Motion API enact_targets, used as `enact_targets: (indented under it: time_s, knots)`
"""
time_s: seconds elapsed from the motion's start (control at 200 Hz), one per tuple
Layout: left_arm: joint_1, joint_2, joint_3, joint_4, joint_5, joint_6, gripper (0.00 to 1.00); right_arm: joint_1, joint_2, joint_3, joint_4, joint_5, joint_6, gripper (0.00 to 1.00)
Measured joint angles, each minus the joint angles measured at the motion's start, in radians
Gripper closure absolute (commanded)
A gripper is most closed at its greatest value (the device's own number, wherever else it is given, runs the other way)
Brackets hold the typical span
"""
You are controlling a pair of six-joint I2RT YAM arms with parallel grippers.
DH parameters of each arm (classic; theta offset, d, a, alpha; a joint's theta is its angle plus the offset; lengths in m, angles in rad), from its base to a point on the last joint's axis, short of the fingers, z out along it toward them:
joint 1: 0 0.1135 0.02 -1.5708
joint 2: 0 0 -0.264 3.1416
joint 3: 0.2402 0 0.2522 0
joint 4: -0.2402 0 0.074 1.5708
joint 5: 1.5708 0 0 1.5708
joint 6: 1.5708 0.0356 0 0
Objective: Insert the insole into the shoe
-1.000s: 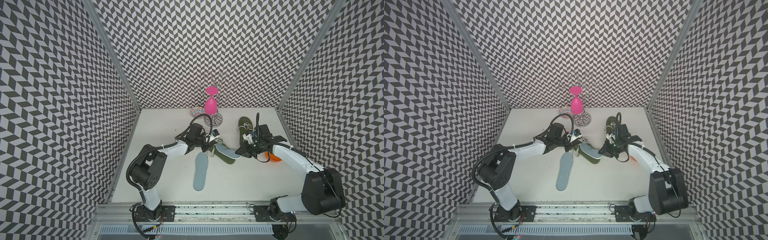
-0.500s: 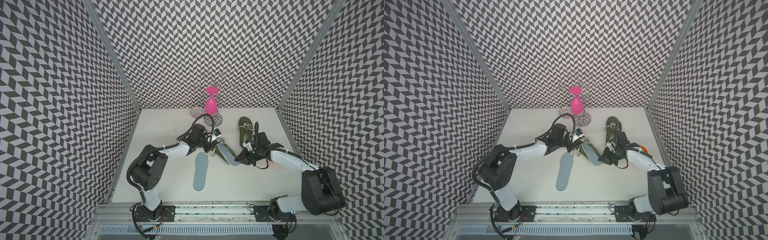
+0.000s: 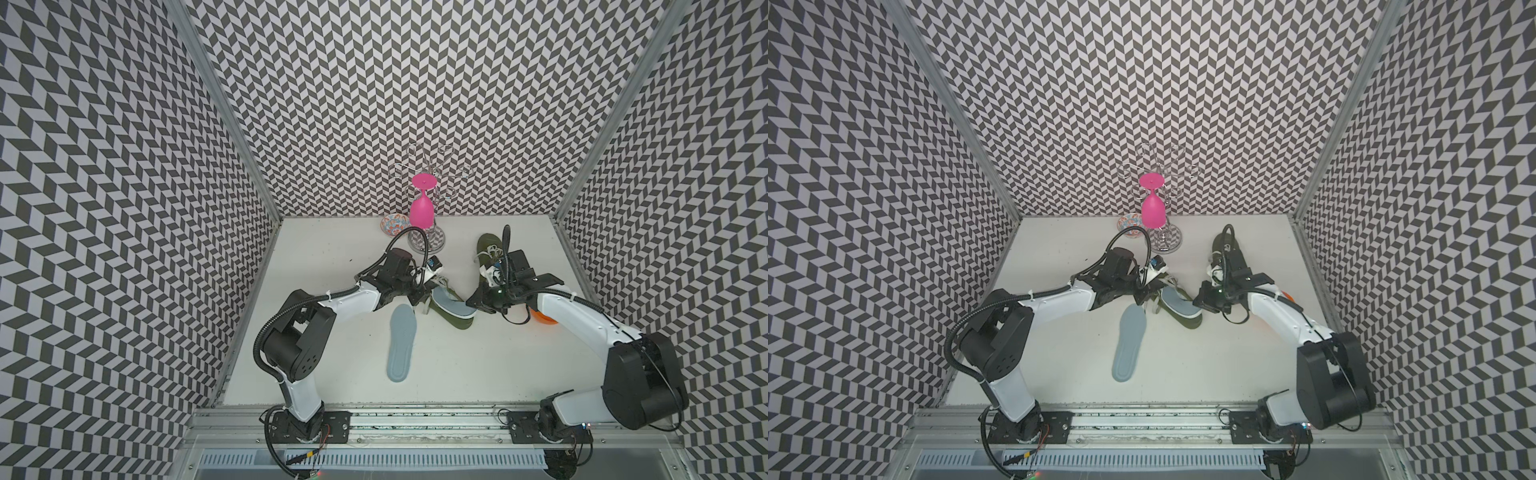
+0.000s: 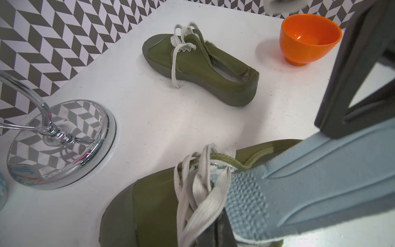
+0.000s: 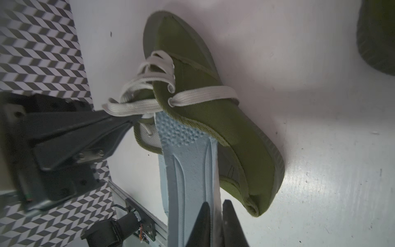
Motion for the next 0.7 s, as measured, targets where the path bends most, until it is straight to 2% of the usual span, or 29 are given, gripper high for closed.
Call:
enact_targets:
  time_s: [0.14,0.26,0.355,0.466,0.701]
  knots:
    - [0.000,0.004,0.024,-0.024,-0.031,-0.056,1.00,0.043,0.008,0.002,0.012,0.027,0.006,0.86]
    - [-0.005,0.006,0.055,-0.043,-0.057,-0.117,1.00,0.036,0.004,-0.050,0.084,0.032,0.038,0.79]
    - [-0.016,0.006,0.060,-0.043,-0.083,-0.169,1.00,0.011,-0.001,-0.130,0.148,0.012,0.087,0.71]
    - [-0.027,0.006,0.060,-0.043,-0.110,-0.215,1.00,-0.003,-0.018,-0.199,0.195,-0.016,0.145,0.57]
    - [-0.037,0.008,0.053,-0.038,-0.181,-0.273,1.00,-0.003,-0.164,-0.290,0.272,-0.080,0.273,0.37]
